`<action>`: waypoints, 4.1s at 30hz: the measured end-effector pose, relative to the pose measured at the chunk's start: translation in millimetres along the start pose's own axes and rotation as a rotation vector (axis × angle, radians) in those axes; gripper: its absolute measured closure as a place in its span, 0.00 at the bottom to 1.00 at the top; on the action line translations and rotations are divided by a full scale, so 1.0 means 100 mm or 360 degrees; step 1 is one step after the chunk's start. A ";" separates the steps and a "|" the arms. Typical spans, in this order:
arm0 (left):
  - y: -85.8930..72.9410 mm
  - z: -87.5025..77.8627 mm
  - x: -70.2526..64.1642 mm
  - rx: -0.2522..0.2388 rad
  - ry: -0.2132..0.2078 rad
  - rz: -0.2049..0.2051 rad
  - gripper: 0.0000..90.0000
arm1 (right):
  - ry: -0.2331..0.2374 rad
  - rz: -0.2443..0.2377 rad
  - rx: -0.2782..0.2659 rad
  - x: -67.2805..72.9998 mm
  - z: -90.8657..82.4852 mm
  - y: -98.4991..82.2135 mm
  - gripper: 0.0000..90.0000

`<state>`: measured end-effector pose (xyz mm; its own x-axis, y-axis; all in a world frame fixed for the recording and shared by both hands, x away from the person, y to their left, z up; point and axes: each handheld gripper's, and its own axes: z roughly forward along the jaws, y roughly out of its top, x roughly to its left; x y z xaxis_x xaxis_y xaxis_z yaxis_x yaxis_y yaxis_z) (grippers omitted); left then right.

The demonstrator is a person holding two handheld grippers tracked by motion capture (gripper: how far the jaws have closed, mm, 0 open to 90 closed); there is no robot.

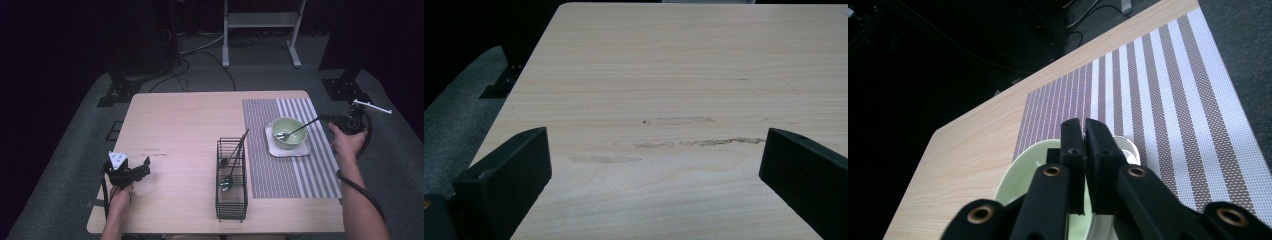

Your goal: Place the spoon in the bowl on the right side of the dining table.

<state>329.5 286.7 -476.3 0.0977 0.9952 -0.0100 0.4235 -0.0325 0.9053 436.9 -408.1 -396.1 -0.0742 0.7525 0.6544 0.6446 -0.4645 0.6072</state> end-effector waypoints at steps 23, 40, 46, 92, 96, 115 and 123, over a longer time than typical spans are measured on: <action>0.00 0.00 0.01 -0.0002 0.0000 -0.0014 0.00 | 0.0041 0.0056 0.0013 -0.13 0.05 -0.04 0.90; -0.01 -0.02 0.01 -0.0017 0.0003 -0.0014 0.00 | 0.0067 0.0074 0.0058 -0.27 0.07 -0.10 0.88; -0.01 -0.03 0.01 -0.0015 -0.0004 -0.0005 0.00 | 0.0098 0.0079 0.0061 -0.30 0.05 -0.14 0.84; -0.01 -0.03 0.01 -0.0013 -0.0007 -0.0007 0.00 | 0.0210 -0.0084 0.0216 -0.18 -0.09 -0.51 0.49; -0.01 -0.03 0.01 -0.0011 -0.0008 -0.0003 0.00 | 0.0218 -0.0097 0.0228 -0.18 -0.12 -0.55 0.47; -0.01 -0.03 0.01 -0.0007 -0.0005 -0.0005 0.00 | 0.0252 -0.0115 0.0245 -0.23 -0.23 -0.72 0.42; -0.01 -0.03 0.01 -0.0005 -0.0004 -0.0003 0.00 | 0.0269 -0.0142 0.0258 -0.20 -0.28 -0.79 0.41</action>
<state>326.8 287.5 -476.2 0.0989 0.9950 -0.0128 0.4208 -0.0301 0.9066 366.5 -399.2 -444.5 -0.2540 0.6919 0.6758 0.7425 -0.3084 0.5947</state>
